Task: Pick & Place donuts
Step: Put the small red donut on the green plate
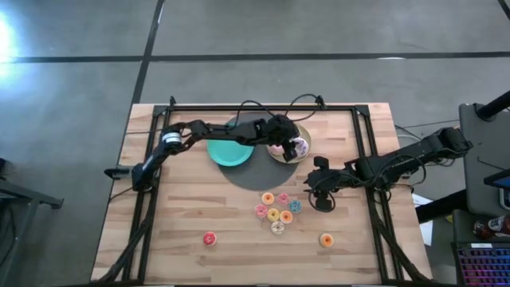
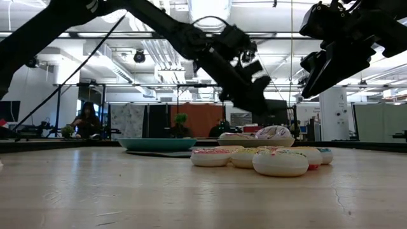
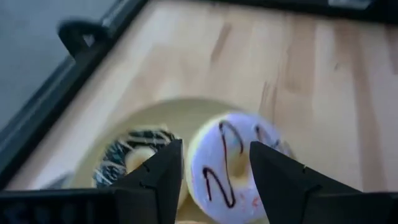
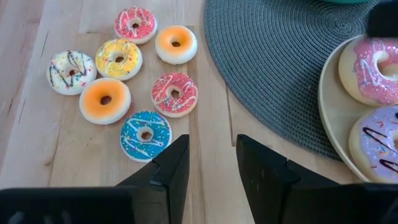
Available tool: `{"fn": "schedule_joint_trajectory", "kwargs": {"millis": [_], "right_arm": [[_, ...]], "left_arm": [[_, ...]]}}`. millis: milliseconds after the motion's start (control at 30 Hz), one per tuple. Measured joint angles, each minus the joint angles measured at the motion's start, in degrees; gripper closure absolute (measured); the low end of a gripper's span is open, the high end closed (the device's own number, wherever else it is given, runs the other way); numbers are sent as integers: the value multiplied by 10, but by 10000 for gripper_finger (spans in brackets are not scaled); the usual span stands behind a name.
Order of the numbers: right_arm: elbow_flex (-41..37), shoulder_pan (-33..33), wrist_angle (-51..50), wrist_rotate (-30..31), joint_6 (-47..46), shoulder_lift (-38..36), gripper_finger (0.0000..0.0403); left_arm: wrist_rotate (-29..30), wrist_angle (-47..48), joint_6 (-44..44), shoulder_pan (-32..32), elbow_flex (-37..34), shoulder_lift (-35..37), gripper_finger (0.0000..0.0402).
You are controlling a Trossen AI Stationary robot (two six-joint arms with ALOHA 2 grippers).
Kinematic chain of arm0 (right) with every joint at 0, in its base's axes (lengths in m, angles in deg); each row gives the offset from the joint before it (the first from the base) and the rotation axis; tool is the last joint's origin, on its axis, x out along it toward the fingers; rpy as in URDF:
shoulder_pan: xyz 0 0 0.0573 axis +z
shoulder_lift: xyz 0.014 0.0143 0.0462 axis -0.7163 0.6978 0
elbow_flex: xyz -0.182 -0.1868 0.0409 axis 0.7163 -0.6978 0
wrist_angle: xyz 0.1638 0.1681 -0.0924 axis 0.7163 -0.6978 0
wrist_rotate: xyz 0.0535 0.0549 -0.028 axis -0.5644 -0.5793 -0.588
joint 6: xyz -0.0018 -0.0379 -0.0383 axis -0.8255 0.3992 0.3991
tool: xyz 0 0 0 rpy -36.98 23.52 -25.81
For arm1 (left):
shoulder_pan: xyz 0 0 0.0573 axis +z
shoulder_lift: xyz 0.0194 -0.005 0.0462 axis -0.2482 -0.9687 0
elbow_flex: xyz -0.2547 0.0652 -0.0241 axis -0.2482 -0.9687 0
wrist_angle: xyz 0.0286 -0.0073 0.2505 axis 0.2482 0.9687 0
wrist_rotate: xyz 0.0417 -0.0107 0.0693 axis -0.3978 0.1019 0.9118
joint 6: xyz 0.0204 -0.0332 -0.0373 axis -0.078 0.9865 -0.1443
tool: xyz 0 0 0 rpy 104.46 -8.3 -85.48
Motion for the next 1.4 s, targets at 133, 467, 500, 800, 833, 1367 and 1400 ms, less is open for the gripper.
{"fn": "schedule_joint_trajectory", "kwargs": {"millis": [133, 467, 500, 800, 833, 1367, 1400], "right_arm": [[0, 0, -1, 0, 0, 0, 280], [0, 1, 0, 14, 9, 0, 280], [0, 1, 1, 14, 10, 0, 280], [0, 1, 74, 15, 48, 2, 280], [0, 1, 87, 15, 54, 2, 280], [-1, 2, 185, -21, 55, 105, 280], [-1, 2, 192, -21, 55, 110, 280]], "left_arm": [[0, 31, -4, 0, -2, 32, 239], [-1, 244, -20, -50, -81, 188, 238], [-1, 245, -18, -60, -108, 211, 238], [48, 93, 76, -178, -406, 448, 238], [57, 71, 91, -194, -436, 471, 238], [154, -44, 298, -459, -666, 585, 239], [149, -45, 317, -473, -669, 580, 239]]}}
